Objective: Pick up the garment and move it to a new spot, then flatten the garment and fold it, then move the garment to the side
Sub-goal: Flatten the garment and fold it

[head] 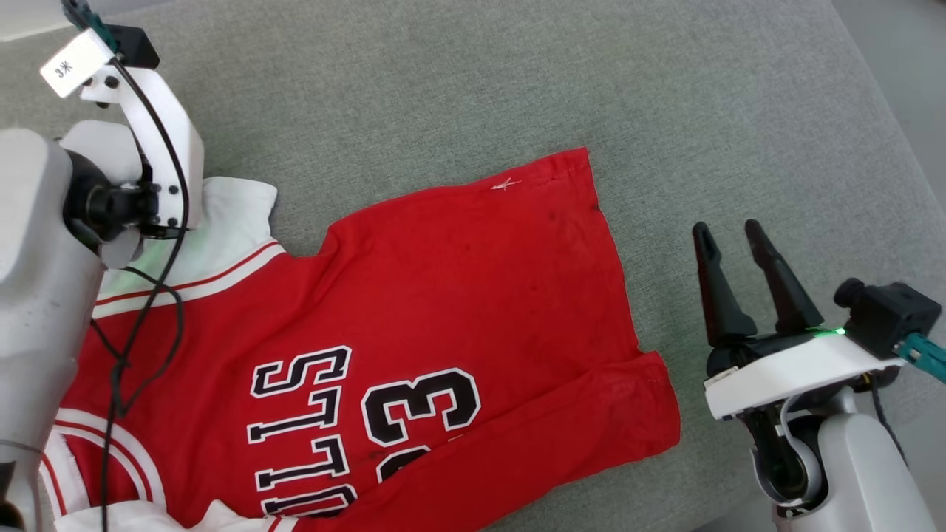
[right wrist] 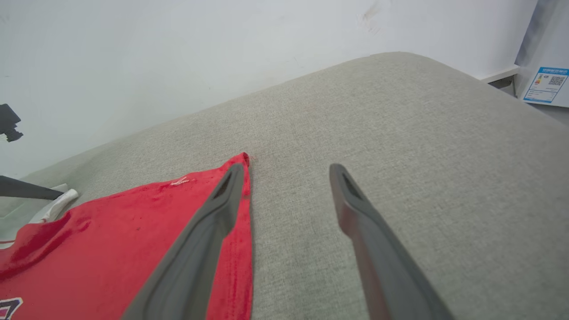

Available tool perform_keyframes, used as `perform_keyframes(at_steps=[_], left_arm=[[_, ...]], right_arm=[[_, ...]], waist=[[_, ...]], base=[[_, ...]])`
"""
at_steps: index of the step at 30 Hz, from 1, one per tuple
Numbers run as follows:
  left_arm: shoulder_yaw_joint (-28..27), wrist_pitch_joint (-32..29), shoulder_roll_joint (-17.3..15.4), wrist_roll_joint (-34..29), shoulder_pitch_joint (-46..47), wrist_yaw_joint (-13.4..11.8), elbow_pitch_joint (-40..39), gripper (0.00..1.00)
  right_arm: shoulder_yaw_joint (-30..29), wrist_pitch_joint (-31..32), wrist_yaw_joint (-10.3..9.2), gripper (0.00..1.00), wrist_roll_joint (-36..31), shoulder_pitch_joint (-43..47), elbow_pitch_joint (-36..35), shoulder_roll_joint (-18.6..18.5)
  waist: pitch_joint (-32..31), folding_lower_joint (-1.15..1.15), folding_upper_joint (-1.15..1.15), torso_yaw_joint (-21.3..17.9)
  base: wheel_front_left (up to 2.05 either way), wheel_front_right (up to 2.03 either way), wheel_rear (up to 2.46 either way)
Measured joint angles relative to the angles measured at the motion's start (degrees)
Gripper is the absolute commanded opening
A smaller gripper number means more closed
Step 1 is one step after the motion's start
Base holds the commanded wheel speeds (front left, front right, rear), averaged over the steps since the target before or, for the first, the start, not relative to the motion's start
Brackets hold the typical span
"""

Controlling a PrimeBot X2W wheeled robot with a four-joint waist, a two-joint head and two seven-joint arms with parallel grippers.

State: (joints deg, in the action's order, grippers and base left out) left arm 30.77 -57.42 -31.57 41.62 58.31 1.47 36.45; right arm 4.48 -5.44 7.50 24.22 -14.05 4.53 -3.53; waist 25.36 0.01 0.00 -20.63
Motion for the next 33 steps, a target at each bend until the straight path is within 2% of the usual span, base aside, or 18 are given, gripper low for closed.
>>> perform_keyframes(at_steps=[7, 13, 19, 23, 27, 33], left_arm=[[-0.47, 8.11, 1.67, -0.82, -1.13, -0.7, 1.42, 0.0], [-2.3, 18.53, 3.94, -1.03, -1.37, -1.21, 1.13, 0.0], [-3.34, 26.42, 6.9, -1.01, -1.18, -1.12, -0.45, 0.0], [-3.36, 29.97, 8.78, -1.02, -1.09, -0.77, -1.46, 0.0], [-3.35, 32.81, 10.07, -1.01, -0.91, -0.08, -2.41, 0.0], [-2.7, 34.45, 10.78, -1.03, -0.57, 1.05, -3.35, 0.0]], right_arm=[[0.99, 3.76, 0.0, 1.0, 4.53, -2.87, 4.04, -2.18], [2.4, 13.82, 0.0, 1.0, 9.47, -9.89, 12.33, -6.97], [4.08, 28.1, 0.0, 1.0, 11.06, -19.18, 20.2, -11.35], [5.39, 37.54, 0.0, 1.0, 10.84, -24.84, 24.3, -13.65], [7.27, 42.41, 0.0, 1.0, 8.94, -29.3, 26.79, -14.99], [10.46, 48.05, 0.0, 1.0, 8.67, -33.32, 31.21, -15.56]], waist=[[-1.92, 0.0, 0.0, 1.66], [-3.61, 0.0, 0.0, 5.19], [-4.21, 0.0, 0.0, 10.13], [-3.88, 0.0, 0.0, 13.4], [-2.92, 0.0, 0.0, 16.21], [-0.83, 0.0, 0.0, 18.38]], base=[[0.0, 0.0, 0.0], [0.0, 0.0, 0.0], [0.0, 0.0, 0.0], [0.0, 0.0, 0.0], [0.0, 0.0, 0.0], [0.0, 0.0, 0.0]])
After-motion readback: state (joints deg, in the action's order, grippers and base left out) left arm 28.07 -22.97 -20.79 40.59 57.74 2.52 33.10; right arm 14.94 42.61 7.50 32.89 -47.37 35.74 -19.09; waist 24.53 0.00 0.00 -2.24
